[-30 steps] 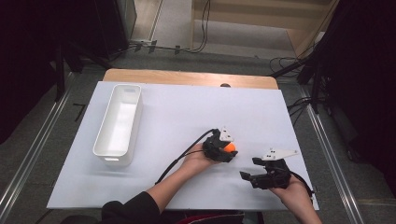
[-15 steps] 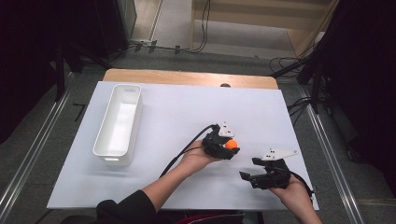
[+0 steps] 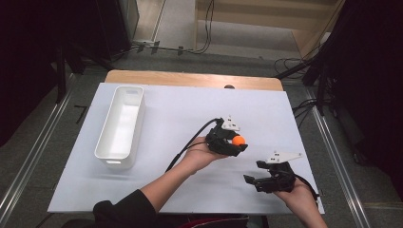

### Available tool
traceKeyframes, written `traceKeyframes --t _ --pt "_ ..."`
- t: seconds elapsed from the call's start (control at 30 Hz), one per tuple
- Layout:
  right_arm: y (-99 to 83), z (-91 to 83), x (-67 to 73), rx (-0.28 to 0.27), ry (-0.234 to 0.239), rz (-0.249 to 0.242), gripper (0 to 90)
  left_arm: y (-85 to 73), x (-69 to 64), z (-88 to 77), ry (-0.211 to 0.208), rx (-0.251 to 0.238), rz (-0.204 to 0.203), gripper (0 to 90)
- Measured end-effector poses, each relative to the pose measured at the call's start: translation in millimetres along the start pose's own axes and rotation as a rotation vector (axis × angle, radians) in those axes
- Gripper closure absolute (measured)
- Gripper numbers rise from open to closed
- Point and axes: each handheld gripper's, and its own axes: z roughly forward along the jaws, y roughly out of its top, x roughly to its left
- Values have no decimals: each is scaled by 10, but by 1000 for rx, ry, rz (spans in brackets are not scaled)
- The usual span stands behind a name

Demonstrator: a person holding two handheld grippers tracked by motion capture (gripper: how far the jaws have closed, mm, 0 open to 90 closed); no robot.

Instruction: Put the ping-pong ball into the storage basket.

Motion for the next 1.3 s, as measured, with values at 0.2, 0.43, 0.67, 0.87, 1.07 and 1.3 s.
traceKeyframes --t 0.2,0.43,0.67,0.87,1.07,1.3 --pt "1 6 7 2 0 3 207 74 -48 -107 0 -8 16 488" --pt "1 6 8 2 -1 3 207 75 -66 -158 1 9 21 488" --pt "2 4 8 0 0 4 207 30 -55 -203 8 11 17 488" --pt "2 4 7 2 -3 5 207 -20 -17 -245 16 11 8 488" --pt "0 8 3 2 -3 4 207 -41 24 -304 -4 8 -15 487" --pt "0 10 7 3 -3 2 207 -51 20 -380 12 11 -5 488"
